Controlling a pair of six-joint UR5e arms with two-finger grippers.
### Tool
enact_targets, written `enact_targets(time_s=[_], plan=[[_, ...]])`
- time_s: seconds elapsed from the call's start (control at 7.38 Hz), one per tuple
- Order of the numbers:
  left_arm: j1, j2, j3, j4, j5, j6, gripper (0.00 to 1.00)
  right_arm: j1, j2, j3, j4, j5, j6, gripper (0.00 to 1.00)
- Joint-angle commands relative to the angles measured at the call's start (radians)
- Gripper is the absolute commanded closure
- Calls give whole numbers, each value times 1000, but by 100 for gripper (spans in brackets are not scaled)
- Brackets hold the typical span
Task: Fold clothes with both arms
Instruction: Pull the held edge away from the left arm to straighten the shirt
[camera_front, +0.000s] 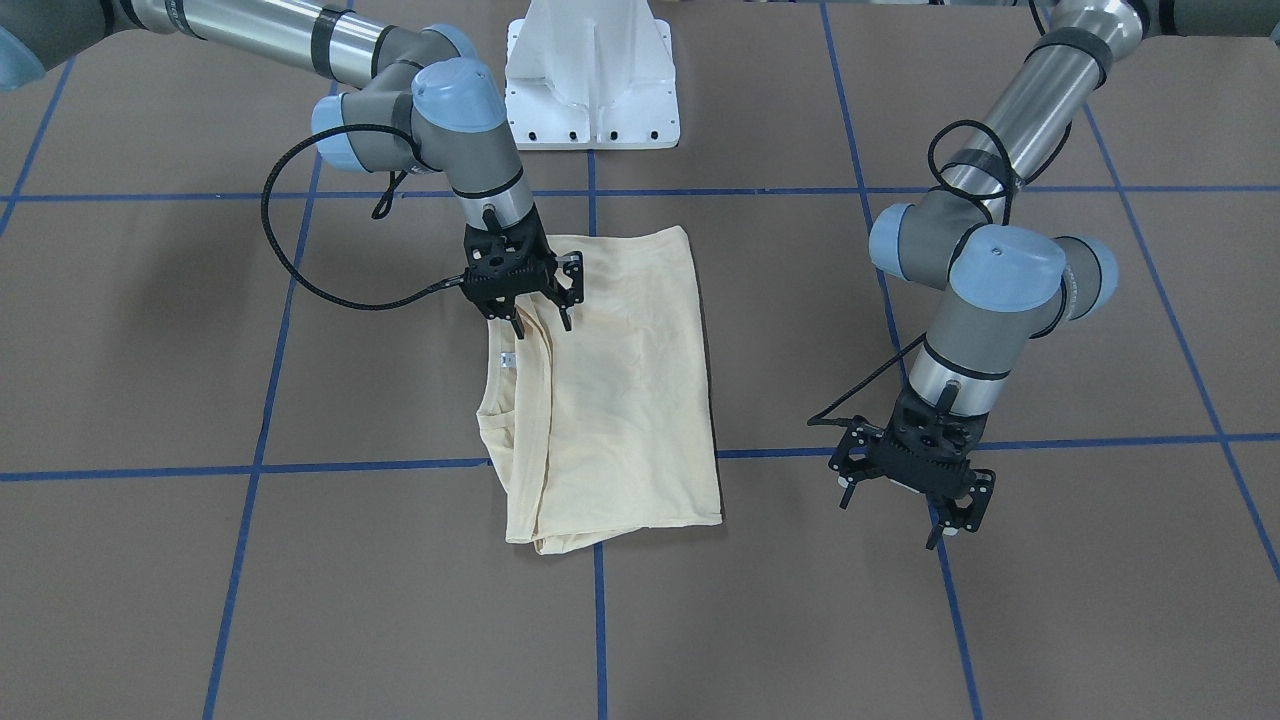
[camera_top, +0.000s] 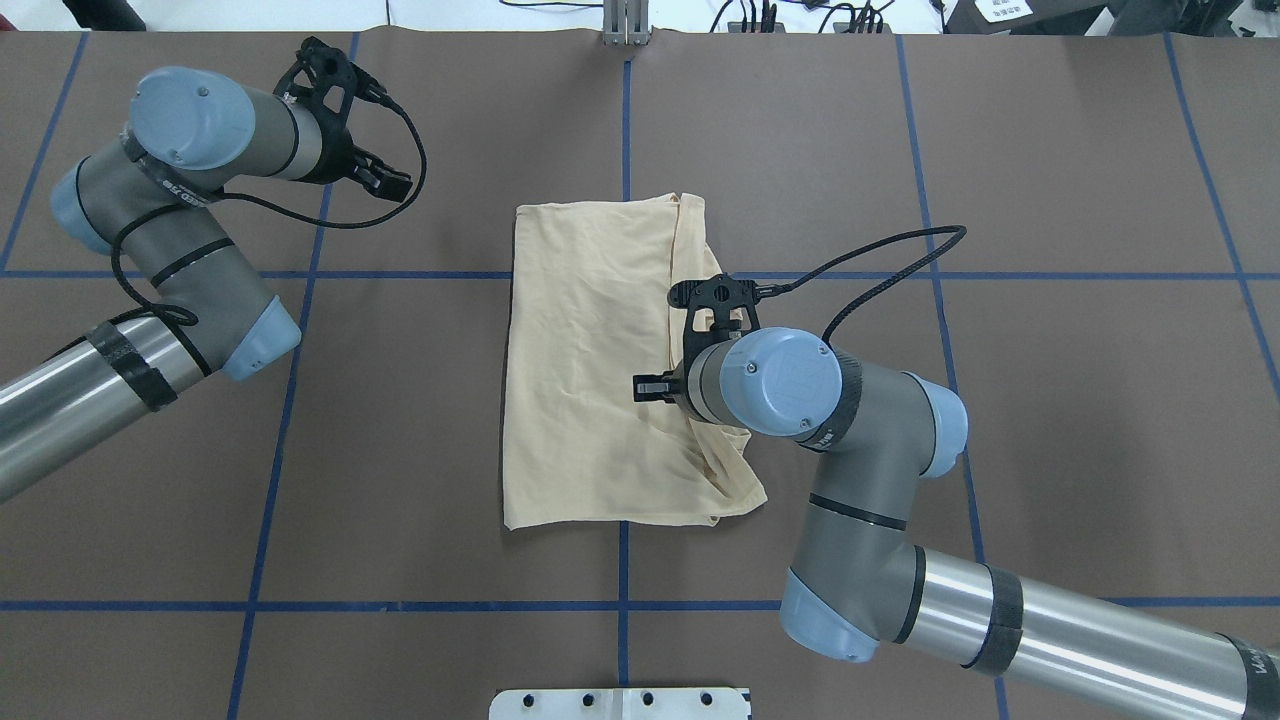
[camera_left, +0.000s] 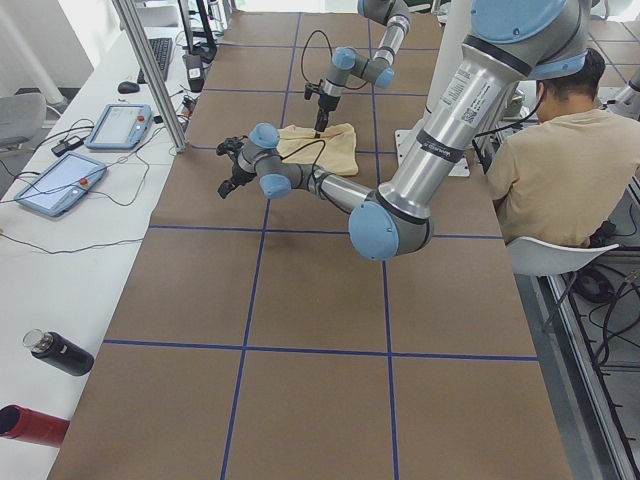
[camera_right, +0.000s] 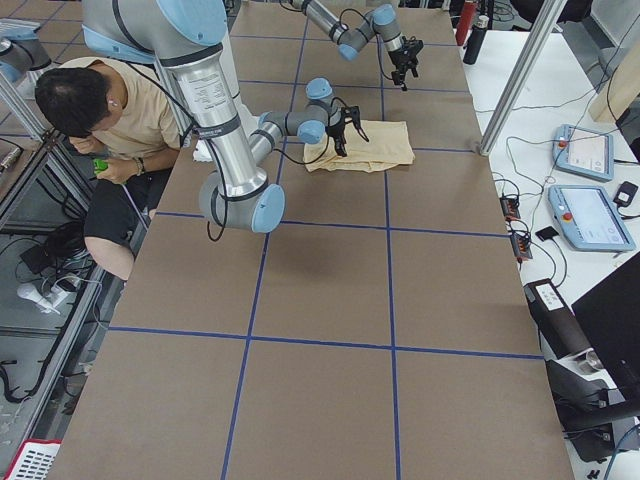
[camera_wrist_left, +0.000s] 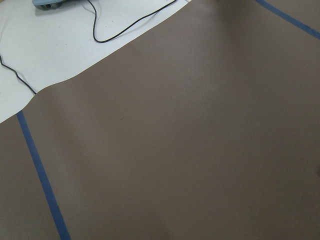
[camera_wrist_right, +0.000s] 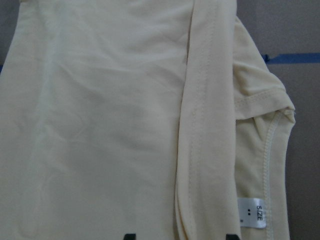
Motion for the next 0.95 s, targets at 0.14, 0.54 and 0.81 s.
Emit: enact_targets(time_s=[0.14,0.54,0.81], plan=[[0,1,0,0,0,0,0,0,2,3,-64,15,-121,46],[0,1,0,0,0,0,0,0,6,8,-75,6,-124,100],[2,1,1,0,0,2,0,24,3,14,-75,6,-124,100]])
